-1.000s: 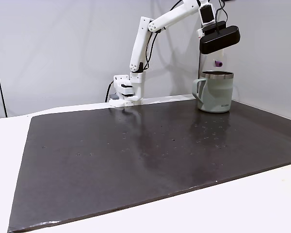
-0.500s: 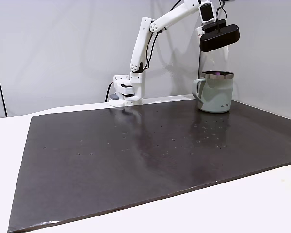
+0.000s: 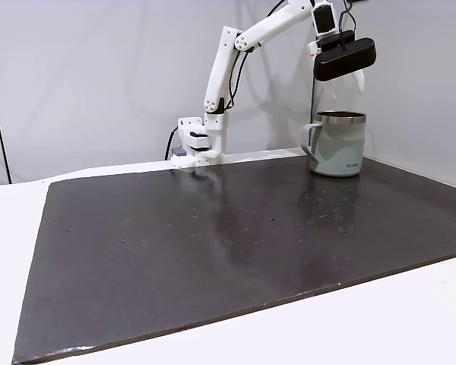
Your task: Grasp a pengrip and put it in the cup.
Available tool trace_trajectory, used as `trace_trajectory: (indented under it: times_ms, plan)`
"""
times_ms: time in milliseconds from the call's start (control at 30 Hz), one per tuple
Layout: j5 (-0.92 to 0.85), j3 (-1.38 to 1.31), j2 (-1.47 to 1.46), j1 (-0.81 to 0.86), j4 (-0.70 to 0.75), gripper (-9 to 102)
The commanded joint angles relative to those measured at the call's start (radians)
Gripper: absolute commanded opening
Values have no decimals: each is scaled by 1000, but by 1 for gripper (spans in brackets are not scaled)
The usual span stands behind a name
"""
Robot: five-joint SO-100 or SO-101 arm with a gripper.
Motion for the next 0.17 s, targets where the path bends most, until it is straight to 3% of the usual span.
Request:
trace_trajectory:
  times_ms: [0,133]
  plan:
    - [-12,-66,6,-5,14,27]
    - [-15,-66,6,-5,12,27]
